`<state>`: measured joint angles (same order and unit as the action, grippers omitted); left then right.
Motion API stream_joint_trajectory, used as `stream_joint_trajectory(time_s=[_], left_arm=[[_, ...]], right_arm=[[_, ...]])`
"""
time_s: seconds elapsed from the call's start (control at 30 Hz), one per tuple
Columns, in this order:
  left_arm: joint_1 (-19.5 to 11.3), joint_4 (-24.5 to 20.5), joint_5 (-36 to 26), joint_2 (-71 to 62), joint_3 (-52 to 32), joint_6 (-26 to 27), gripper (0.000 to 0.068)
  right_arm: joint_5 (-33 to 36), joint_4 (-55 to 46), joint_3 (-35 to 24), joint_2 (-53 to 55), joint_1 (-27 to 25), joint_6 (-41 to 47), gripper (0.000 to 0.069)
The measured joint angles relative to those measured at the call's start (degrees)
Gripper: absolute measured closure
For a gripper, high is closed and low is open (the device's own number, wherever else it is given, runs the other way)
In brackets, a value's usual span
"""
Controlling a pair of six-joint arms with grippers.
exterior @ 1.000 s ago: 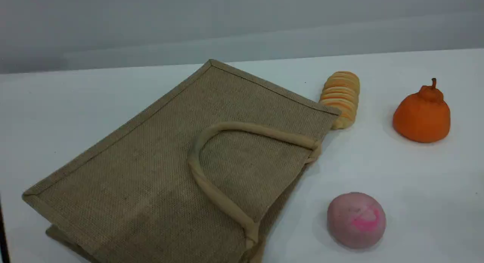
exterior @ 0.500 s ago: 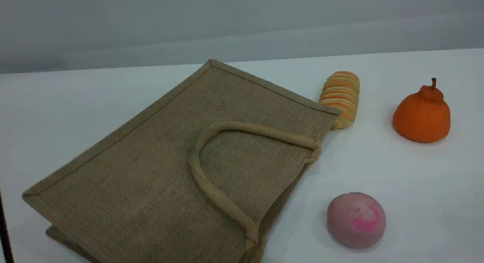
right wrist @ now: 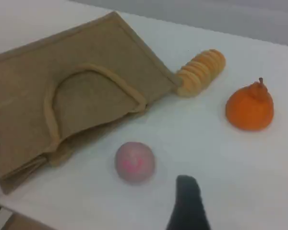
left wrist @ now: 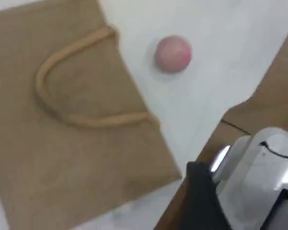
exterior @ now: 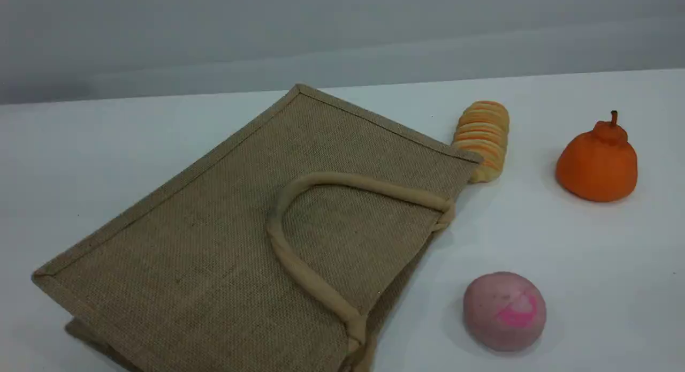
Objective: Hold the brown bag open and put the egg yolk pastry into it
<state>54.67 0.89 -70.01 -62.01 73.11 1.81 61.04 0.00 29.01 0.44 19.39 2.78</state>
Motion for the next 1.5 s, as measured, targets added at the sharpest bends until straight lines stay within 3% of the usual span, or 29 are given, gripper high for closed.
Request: stream_joint_trajectory(time_s=[0.33, 0.53, 0.63, 0.73, 1.23, 1.37, 1.5], left_arm=[[0.0, -1.5, 0.0, 13.6, -11.8, -4.1, 0.0262], [-0.3, -5.4, 0.0, 19.5, -18.8, -7.4, 0.0262], [-2.3, -7.0, 0.0, 21.6, -22.2, -8.9, 0.0262], [-7.0, -6.9, 0.1, 23.0, -25.0, -8.4, 0.0262], [-38.0, -6.7, 2.4, 41.7, -34.5, -6.7, 0.0262], [-43.6, -6.3, 2.8, 47.7, -37.6, -6.7, 0.0262], [-47.0, -5.9, 4.2, 51.7, -39.9, -6.7, 0.0263]], right_arm=[[0.0, 0.0, 0.0, 0.0, 0.0, 0.0, 0.0246], [0.0, 0.0, 0.0, 0.0, 0.0, 0.0, 0.0246], [0.0, 0.0, 0.0, 0.0, 0.0, 0.0, 0.0246], [0.0, 0.0, 0.0, 0.0, 0.0, 0.0, 0.0246], [0.0, 0.0, 0.0, 0.0, 0.0, 0.0, 0.0246], [0.0, 0.0, 0.0, 0.0, 0.0, 0.0, 0.0246], [0.0, 0.0, 0.0, 0.0, 0.0, 0.0, 0.0246]])
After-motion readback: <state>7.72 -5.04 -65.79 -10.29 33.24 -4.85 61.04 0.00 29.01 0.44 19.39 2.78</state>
